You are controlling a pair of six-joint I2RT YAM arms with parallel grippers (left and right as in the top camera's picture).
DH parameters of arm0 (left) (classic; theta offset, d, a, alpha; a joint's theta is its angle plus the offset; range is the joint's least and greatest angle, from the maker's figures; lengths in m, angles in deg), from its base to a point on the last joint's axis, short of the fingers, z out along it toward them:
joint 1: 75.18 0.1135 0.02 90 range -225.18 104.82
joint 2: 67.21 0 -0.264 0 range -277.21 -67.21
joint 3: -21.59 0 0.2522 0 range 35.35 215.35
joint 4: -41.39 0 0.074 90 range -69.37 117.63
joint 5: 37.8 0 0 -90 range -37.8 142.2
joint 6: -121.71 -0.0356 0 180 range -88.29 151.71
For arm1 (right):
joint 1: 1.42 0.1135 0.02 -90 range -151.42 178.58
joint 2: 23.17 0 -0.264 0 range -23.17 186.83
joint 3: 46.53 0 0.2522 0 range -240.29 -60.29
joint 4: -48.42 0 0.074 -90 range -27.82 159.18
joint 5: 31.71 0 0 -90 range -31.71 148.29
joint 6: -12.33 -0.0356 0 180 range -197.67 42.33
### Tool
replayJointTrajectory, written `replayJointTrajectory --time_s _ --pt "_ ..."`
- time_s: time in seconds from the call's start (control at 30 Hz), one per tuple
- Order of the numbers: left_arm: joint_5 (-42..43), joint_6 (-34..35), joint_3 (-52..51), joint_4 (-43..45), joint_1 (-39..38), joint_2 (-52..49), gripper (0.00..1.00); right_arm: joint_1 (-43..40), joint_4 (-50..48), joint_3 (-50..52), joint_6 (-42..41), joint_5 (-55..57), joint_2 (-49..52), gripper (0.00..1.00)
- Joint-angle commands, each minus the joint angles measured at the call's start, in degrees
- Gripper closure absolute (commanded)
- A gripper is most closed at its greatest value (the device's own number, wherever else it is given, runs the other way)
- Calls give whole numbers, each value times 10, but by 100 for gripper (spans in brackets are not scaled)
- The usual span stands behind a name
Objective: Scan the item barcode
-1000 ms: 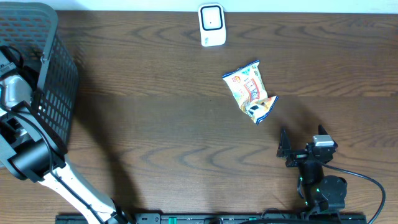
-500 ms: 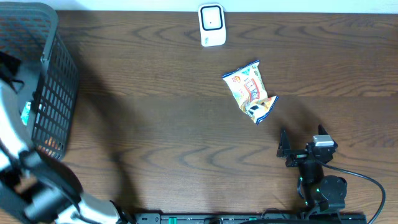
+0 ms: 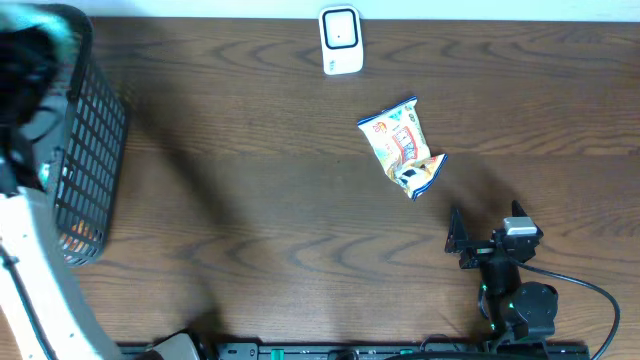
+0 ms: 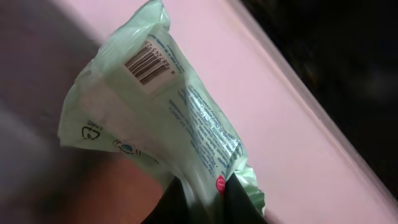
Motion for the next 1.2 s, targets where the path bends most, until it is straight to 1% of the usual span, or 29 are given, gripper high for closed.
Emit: replayJointTrajectory --time_s 0.0,0.17,0.23,0.27,0.47,0.7,0.77,0.93,1.17 --pt "96 -113 7 -28 -73 17 93 -3 2 1 7 1 -3 1" --pt "86 -246 5 -137 -204 3 93 -3 2 1 7 1 -3 1" --pt "75 -281 3 -165 -259 -14 93 -3 2 1 7 1 -3 1" --pt "62 -287 1 -174 -282 -23 93 -3 2 1 7 1 -3 1" --pt "-41 -287 -10 -195 -401 -99 93 -3 2 1 7 1 -3 1" --pt "-49 -285 -11 -201 -481 -198 93 -3 2 1 7 1 -3 1" --pt "-56 -285 -11 -206 -494 -224 93 -3 2 1 7 1 -3 1" --pt "-108 -274 -11 -236 -503 -257 93 -3 2 1 7 1 -3 1" --pt "-109 -252 -18 -264 -503 -267 92 -3 2 1 7 1 -3 1"
